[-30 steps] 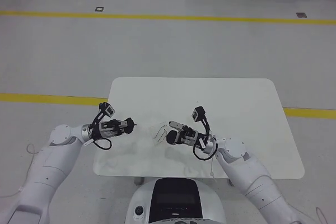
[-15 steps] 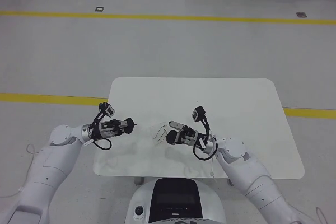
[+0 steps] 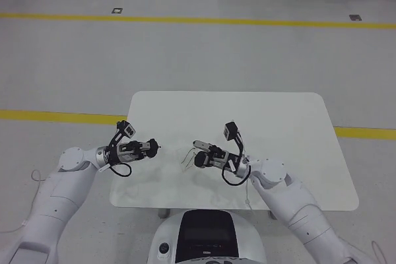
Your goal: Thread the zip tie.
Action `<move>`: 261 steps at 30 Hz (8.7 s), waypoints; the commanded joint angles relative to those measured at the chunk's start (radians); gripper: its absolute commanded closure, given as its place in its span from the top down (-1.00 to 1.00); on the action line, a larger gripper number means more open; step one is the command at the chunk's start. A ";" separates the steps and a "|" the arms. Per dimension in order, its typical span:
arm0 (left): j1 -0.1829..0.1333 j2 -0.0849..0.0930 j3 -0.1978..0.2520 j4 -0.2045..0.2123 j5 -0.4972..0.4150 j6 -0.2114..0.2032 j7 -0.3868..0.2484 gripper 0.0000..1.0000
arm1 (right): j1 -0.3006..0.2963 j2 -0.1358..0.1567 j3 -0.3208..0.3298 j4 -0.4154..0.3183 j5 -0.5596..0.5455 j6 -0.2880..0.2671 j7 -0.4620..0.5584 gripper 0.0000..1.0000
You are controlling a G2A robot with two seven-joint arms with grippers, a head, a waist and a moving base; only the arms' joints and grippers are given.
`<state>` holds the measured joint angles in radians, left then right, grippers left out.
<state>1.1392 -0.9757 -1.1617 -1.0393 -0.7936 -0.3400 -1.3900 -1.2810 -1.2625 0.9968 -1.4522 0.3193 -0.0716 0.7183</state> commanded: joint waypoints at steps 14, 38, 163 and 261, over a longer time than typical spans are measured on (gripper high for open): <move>0.000 0.000 0.000 0.000 0.000 0.000 0.000 -1.00 | 0.055 -0.023 -0.066 0.005 -0.093 0.228 -0.198 1.00; 0.000 0.000 0.000 0.000 0.000 0.000 0.000 -1.00 | 0.294 -0.110 -0.337 0.229 -0.229 0.412 -0.382 1.00; 0.000 0.000 0.000 0.000 0.000 0.000 0.000 -1.00 | 0.376 -0.639 0.111 0.668 -1.737 0.412 0.384 -0.08; 0.000 0.000 0.000 0.000 0.000 0.000 0.000 -1.00 | 0.544 -0.711 0.233 1.030 -1.811 0.412 0.264 -0.50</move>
<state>1.1392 -0.9757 -1.1617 -1.0393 -0.7936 -0.3400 -1.3900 -0.7391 -1.9728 1.2291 -0.4264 -1.4909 0.3400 0.9815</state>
